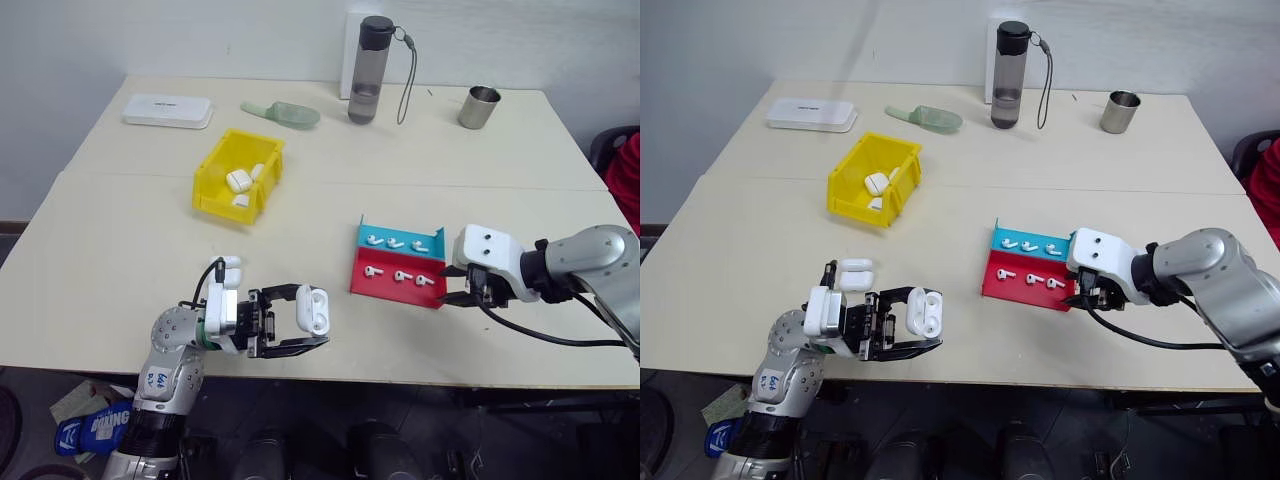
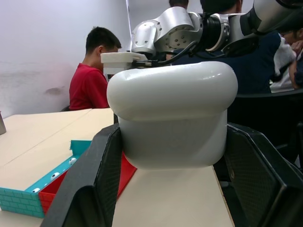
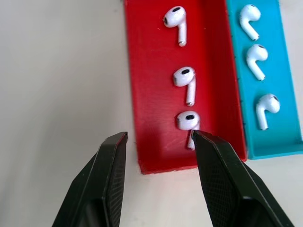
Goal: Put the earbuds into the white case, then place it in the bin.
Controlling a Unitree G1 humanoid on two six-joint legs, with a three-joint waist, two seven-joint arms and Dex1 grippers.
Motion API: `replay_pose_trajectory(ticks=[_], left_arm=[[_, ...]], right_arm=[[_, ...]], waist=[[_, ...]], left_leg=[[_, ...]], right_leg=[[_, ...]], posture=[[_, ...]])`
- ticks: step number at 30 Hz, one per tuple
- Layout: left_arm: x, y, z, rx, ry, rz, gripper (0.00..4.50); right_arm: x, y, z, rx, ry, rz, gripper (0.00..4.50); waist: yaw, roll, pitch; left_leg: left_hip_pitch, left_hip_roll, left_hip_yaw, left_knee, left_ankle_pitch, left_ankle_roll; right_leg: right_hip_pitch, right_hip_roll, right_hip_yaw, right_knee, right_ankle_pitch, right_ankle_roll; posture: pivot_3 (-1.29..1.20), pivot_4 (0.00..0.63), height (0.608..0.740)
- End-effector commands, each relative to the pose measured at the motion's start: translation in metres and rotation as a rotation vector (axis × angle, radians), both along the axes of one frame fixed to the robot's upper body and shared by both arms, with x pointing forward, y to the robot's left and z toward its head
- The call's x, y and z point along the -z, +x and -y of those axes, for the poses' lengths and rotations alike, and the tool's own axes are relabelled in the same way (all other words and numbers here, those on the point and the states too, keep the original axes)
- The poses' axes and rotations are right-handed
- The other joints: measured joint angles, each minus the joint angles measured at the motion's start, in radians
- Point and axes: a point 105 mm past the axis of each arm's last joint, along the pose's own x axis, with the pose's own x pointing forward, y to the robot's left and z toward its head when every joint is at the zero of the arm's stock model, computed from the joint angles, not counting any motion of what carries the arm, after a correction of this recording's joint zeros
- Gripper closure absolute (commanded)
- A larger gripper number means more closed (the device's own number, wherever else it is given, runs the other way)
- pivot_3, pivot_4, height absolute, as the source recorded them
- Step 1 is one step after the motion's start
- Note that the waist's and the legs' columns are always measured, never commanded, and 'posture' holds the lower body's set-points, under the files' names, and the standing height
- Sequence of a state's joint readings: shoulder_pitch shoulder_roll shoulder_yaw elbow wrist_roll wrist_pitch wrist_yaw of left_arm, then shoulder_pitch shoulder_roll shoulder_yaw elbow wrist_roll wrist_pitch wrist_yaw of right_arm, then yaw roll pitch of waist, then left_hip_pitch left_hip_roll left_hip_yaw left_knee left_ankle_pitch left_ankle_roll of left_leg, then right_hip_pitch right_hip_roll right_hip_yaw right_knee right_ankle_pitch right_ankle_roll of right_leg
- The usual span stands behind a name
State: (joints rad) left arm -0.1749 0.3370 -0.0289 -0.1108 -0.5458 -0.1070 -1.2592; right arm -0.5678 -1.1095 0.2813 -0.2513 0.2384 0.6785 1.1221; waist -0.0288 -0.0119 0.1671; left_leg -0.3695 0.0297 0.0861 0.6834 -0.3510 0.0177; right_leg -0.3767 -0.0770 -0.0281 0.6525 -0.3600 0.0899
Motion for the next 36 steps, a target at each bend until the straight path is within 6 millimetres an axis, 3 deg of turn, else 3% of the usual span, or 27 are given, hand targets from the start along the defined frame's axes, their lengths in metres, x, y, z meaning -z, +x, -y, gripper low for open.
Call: replay_pose_trajectory(ticks=[1, 6, 14, 36], left_arm=[[-0.005, -0.004, 0.005, 0.012, -0.003, 0.027, 1.71], [-0.005, -0.006, 0.01, 0.012, -0.01, 0.026, 1.71], [-0.004, -0.007, 0.007, -0.006, -0.009, 0.024, 1.71], [-0.002, -0.006, 0.005, -0.025, -0.004, 0.021, 1.71]], right_arm=[[0.003, 0.012, 0.001, 0.008, -0.04, 0.012, 2.31], [0.008, 0.028, -0.013, -0.007, -0.065, 0.015, 2.31], [0.012, 0.033, -0.022, -0.039, -0.119, 0.011, 2.31], [0.01, 0.035, -0.02, -0.021, -0.23, -0.001, 2.31]], waist=[[0.0, 0.0, 0.0], [-0.001, 0.001, 0.001], [0.001, 0.002, 0.001], [0.0, 0.003, 0.002]], left_leg=[[0.0, 0.0, 0.0, 0.0, 0.0, 0.0], [0.0, 0.0, 0.0, 0.0, 0.0, 0.0], [-0.001, 0.0, -0.002, 0.0, 0.0, 0.0], [-0.002, 0.0, -0.004, 0.0, 0.001, -0.001]], right_leg=[[0.0, 0.0, 0.0, 0.0, 0.0, 0.0], [0.0, 0.0, -0.001, 0.001, 0.0, 0.0], [0.0, -0.001, -0.005, 0.001, 0.0, 0.0], [0.0, -0.001, -0.009, 0.001, 0.0, 0.0]], posture=[[0.0, 0.15, 0.74], [0.0, 0.15, 0.74], [0.0, 0.15, 0.74], [0.0, 0.15, 0.74]])
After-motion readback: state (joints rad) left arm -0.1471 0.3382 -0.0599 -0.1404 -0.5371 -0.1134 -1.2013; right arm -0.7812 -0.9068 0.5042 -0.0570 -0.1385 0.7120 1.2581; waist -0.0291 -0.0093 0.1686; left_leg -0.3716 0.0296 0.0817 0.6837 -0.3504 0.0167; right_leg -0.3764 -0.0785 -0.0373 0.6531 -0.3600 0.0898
